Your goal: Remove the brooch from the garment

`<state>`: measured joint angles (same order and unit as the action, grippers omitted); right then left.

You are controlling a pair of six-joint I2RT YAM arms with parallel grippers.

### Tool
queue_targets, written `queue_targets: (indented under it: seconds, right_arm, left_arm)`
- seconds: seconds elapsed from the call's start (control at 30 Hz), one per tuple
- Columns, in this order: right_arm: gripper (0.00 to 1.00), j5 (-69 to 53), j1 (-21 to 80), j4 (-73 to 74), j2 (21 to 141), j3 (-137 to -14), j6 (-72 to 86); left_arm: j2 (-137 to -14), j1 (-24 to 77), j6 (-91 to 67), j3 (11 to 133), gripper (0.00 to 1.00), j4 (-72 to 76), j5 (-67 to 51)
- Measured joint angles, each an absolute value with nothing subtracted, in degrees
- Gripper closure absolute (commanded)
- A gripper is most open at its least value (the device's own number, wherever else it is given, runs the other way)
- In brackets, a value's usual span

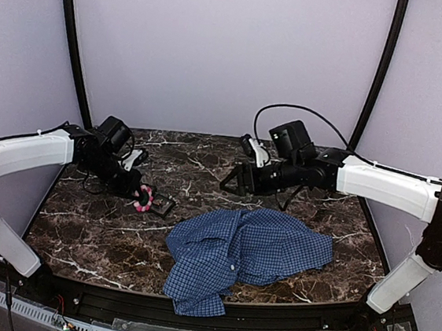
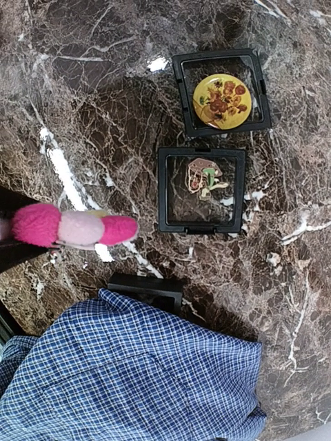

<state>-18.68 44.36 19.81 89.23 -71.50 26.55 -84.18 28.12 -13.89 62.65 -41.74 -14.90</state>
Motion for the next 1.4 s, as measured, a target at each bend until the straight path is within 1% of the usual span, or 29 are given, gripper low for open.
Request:
queue_targets:
  seconds: [0.07,0.2,0.27,0.4,0.53,0.57,0.6,0.67,0.77,0.8,0.87,0.97,1.07,1.27,1.33,1.4]
  right_arm:
    - [0.23,-14.31,47.55,24.16,91.57,-72.36,25.67]
    - [0.09,-5.87,51.35,32.38,92.95,-71.99,26.33]
    - [0.06,-2.85,51.55,34.61,92.55,-71.70,27.46]
    - [0.05,-1.13,51.44,36.47,92.49,-71.42,29.76]
    - [0.07,-4.16,51.44,34.57,93.84,-71.02,32.03]
    - [0.09,-4.78,51.44,34.17,94.74,-71.13,32.42]
    - [0.16,-5.08,51.44,34.20,95.66,-71.37,32.73]
    - [0.37,-5.58,51.44,34.20,98.21,-71.90,33.15]
    - [0.79,-6.57,51.44,34.35,100.99,-71.96,33.80]
    - [0.89,-6.81,51.44,34.37,101.45,-71.99,33.78]
    - [1.00,-7.33,51.31,34.76,101.54,-72.16,33.95]
    - [1.00,-7.01,51.05,36.99,100.27,-74.52,34.70]
    - [1.00,-2.02,51.05,42.85,97.06,-81.78,34.63]
    - [1.00,18.57,48.97,53.47,90.76,-103.35,31.75]
    - [1.00,25.93,46.78,55.59,90.06,-107.42,30.63]
    - [1.00,31.46,44.53,56.21,90.00,-108.18,30.00]
  left_arm:
    - [-83.70,28.12,-14.06,62.50,0.99,-41.58,-14.74]
    - [-81.76,28.12,-14.96,61.41,0.99,-40.84,-14.81]
    - [-81.36,28.12,-15.27,61.21,0.99,-40.53,-14.92]
    - [-81.32,28.12,-15.46,60.82,0.99,-39.97,-15.03]
    - [-81.30,28.12,-15.49,60.69,0.99,-39.86,-15.40]
    - [-81.21,28.12,-15.49,60.64,0.99,-39.86,-15.40]
    - [-81.06,28.12,-15.46,60.55,0.99,-39.86,-15.42]
    - [-80.36,28.12,-15.49,60.14,0.99,-39.86,-15.42]
    - [-79.13,28.12,-15.49,59.57,0.99,-39.83,-15.40]
    - [-78.94,28.12,-15.49,59.51,0.99,-39.86,-15.40]
    - [-78.83,28.12,-15.57,59.48,0.99,-39.72,-15.42]
    - [-78.83,28.12,-15.66,59.35,0.99,-39.20,-15.40]
    - [-78.81,28.12,-15.62,58.81,0.99,-38.44,-15.42]
    - [-78.81,28.12,-15.03,57.47,0.99,-37.12,-15.35]
    - [-78.78,28.12,-14.48,57.47,0.99,-36.77,-14.87]
    - [-78.74,28.29,-13.87,57.56,0.99,-36.64,-13.91]
